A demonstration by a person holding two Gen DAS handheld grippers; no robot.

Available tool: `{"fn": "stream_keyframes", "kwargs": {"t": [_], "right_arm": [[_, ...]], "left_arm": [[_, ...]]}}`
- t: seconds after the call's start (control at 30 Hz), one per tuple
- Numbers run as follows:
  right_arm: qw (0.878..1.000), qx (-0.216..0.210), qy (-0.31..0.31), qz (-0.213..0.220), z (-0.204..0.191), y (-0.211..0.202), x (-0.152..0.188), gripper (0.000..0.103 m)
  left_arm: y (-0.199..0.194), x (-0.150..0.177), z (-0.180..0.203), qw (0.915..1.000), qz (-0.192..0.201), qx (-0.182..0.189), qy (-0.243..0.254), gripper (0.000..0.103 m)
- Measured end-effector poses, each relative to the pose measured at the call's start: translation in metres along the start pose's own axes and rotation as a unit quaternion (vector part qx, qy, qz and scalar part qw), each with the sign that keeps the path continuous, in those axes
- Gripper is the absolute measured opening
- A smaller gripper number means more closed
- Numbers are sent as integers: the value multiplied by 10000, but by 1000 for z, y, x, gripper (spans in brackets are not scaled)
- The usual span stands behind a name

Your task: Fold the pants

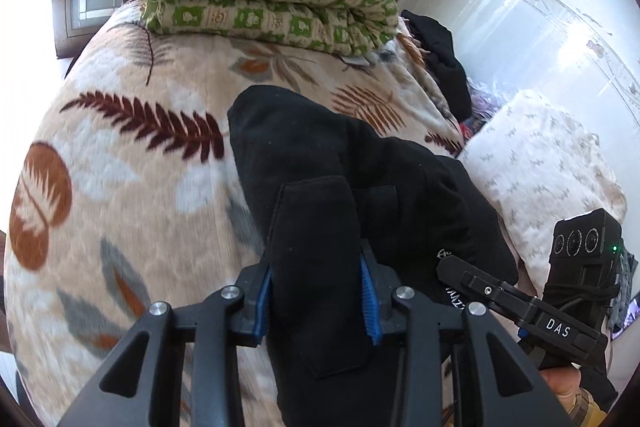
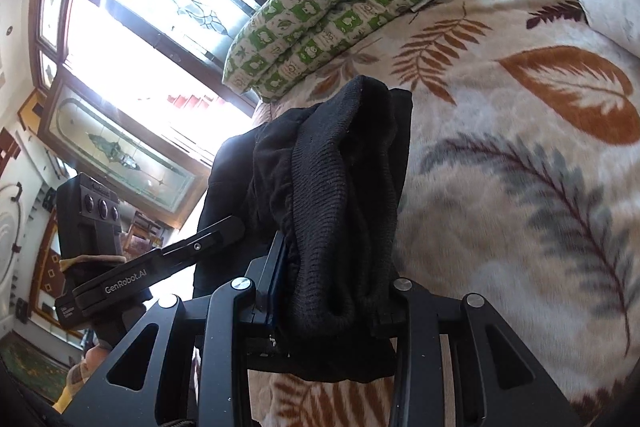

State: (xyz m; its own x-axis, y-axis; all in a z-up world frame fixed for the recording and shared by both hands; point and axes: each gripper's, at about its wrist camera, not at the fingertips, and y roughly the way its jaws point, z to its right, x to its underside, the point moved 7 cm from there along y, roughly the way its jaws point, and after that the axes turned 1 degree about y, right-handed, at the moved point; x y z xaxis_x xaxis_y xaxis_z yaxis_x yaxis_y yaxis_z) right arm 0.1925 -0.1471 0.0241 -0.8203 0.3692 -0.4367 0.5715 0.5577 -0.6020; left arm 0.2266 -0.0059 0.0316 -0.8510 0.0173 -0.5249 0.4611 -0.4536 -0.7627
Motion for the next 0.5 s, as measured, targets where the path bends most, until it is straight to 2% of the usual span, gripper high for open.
{"fn": "stream_keyframes", "kwargs": {"t": [0.3, 0.5], "right_arm": [[9999, 113, -24, 70, 13, 42, -56, 30], [9997, 213, 79, 97, 28, 70, -78, 31]], "left_arm": [[37, -58, -20, 9999, 44, -130, -45, 39], [69, -75, -35, 9998, -8, -216, -29, 39]]}}
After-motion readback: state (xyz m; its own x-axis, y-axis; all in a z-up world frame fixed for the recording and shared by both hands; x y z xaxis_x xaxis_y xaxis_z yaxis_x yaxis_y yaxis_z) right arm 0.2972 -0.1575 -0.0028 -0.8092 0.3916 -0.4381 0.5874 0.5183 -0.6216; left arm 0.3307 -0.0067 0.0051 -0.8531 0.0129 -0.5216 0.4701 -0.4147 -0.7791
